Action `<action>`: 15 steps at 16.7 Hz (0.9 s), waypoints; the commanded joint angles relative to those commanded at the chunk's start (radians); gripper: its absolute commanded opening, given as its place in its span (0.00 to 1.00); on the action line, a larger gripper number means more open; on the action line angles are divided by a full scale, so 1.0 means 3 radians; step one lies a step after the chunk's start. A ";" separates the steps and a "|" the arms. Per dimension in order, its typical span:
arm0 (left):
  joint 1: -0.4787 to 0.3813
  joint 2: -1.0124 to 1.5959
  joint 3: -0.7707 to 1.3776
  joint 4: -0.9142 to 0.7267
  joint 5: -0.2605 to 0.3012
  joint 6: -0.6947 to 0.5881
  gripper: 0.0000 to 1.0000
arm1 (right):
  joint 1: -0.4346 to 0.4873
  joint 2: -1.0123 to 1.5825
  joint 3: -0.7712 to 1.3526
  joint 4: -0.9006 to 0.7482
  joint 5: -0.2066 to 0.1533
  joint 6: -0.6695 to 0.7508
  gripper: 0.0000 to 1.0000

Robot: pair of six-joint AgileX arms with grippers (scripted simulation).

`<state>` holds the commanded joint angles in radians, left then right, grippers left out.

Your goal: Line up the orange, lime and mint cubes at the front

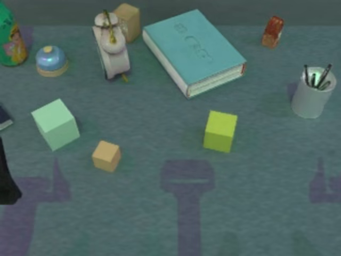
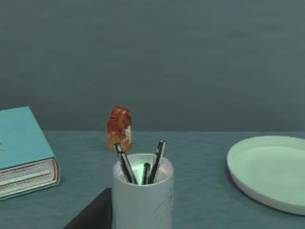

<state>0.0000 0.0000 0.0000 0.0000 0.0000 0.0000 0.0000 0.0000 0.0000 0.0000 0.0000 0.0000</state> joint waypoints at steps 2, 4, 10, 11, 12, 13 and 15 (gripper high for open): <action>0.0000 0.0000 0.0000 0.0000 0.0000 0.0000 1.00 | 0.0000 0.0000 0.0000 0.0000 0.0000 0.0000 1.00; -0.0020 0.0102 0.0101 -0.0059 -0.0005 -0.0006 1.00 | 0.0000 0.0000 0.0000 0.0000 0.0000 0.0000 1.00; -0.0252 0.1251 0.1062 -0.0698 -0.0017 -0.0034 1.00 | 0.0000 0.0000 0.0000 0.0000 0.0000 0.0000 1.00; -0.0311 0.1548 0.1285 -0.0855 -0.0016 -0.0037 1.00 | 0.0000 0.0000 0.0000 0.0000 0.0000 0.0000 1.00; -0.0375 0.1866 0.1519 -0.1023 -0.0013 -0.0040 1.00 | 0.0000 0.0000 0.0000 0.0000 0.0000 0.0000 1.00; -0.0441 0.2201 0.1763 -0.1198 -0.0010 -0.0042 1.00 | 0.0000 0.0000 0.0000 0.0000 0.0000 0.0000 1.00; -0.0580 0.2905 0.2269 -0.1566 -0.0003 -0.0046 1.00 | 0.0000 0.0000 0.0000 0.0000 0.0000 0.0000 1.00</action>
<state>-0.1741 0.8715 0.6806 -0.4699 -0.0010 -0.0138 0.0000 0.0000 0.0000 0.0000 0.0000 0.0000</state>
